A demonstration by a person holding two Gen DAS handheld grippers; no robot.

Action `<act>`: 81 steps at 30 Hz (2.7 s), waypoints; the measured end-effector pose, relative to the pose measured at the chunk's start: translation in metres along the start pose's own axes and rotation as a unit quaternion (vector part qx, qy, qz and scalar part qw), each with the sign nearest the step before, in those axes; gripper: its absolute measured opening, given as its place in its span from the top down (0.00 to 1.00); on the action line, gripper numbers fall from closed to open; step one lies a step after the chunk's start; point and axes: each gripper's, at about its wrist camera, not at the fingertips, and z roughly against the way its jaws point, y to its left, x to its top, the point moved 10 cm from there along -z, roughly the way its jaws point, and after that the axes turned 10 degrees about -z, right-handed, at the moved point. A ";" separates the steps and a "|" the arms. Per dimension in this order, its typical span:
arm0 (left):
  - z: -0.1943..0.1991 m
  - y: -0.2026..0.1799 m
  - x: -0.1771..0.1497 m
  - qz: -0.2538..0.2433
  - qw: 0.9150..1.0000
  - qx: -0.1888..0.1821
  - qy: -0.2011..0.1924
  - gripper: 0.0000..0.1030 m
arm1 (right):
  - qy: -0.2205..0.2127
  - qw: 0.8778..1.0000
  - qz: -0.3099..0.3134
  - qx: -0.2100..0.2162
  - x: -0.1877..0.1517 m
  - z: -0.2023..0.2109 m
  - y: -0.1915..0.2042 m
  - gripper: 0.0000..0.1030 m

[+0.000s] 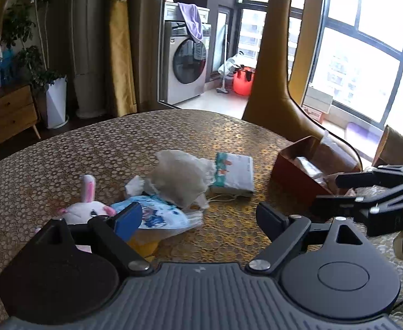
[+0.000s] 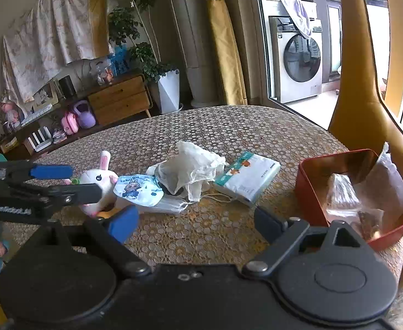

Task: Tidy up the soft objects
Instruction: 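Move both grippers back over the table toward the mask and gauze cloth, then grasp the white gauze cloth with the right gripper while the left grasps the blue printed mask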

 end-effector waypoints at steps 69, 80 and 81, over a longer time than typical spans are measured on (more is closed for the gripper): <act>-0.111 0.056 -0.036 0.088 0.986 0.143 0.020 0.85 | 0.043 0.997 0.063 0.000 0.045 -0.185 -0.001 0.91; -0.081 0.043 -0.034 0.084 0.990 0.107 0.021 0.87 | 0.030 0.999 0.039 0.024 0.042 -0.124 -0.018 0.92; -0.080 0.043 -0.037 0.083 0.991 0.104 0.026 0.87 | 0.031 0.999 0.036 0.024 0.040 -0.120 -0.021 0.92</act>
